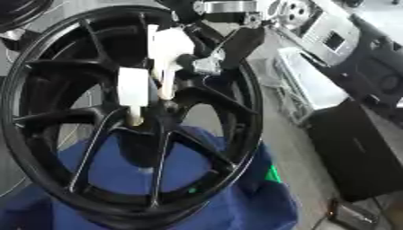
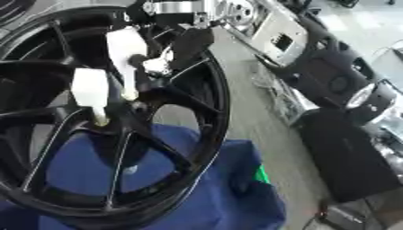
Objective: Pull the pin out of the wheel hub.
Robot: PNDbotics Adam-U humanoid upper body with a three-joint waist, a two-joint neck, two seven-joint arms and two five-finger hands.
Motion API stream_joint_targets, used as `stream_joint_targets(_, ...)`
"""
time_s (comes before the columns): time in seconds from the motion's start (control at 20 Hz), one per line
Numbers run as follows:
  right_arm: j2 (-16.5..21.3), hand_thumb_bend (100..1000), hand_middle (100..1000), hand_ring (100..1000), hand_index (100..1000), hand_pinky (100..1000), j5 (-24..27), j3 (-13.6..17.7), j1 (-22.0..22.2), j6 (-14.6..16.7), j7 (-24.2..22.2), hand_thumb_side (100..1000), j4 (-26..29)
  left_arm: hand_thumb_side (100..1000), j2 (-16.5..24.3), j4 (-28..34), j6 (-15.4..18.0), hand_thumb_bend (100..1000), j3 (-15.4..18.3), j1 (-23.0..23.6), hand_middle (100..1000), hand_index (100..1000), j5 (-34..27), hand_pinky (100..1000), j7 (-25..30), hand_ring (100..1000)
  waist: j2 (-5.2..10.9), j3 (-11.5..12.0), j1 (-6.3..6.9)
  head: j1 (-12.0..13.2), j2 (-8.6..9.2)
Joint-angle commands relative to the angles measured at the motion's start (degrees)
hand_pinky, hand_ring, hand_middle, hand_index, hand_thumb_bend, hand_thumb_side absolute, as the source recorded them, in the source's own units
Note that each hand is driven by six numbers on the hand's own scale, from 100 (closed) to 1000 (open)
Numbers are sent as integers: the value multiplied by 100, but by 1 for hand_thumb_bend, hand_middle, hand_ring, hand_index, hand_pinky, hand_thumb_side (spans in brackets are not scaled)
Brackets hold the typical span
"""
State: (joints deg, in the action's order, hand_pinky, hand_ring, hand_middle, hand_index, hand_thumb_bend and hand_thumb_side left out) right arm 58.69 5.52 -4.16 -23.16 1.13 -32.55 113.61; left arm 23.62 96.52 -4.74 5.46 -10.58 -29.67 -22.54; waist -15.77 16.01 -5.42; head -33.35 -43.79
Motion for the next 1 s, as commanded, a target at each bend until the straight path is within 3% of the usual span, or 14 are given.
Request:
stream_joint_targets(0.05,344,100,293,517,394,749,451,309,-5,28,142,411,98,820,142,73,23,159,65,-2,661,719,27,748,-17,763,145,-41,49,78,-33)
stream_joint_targets(0.25,501,100,287,507,390,755,1024,621,202,8,322,425,98,815,154,76,34,158,77,17,662,719,33,748,-27,763,176,-112,75,180,-33)
stream_joint_targets(0.55,777,100,282,496,387,762,1841,1376,828,72,868,424,98,808,166,104,53,153,99,45,662,719,54,748,-42,763,190,-249,118,389,-33)
stream_joint_targets(0.8,848,100,280,490,385,760,2236,2164,1858,111,1596,442,98,801,191,126,87,148,159,102,663,719,78,749,-96,765,194,-449,159,680,-16)
stream_joint_targets(1.0,455,100,289,494,388,757,2009,2843,3049,322,2325,407,98,798,190,154,107,146,187,119,663,719,95,749,-123,765,175,-586,204,894,21)
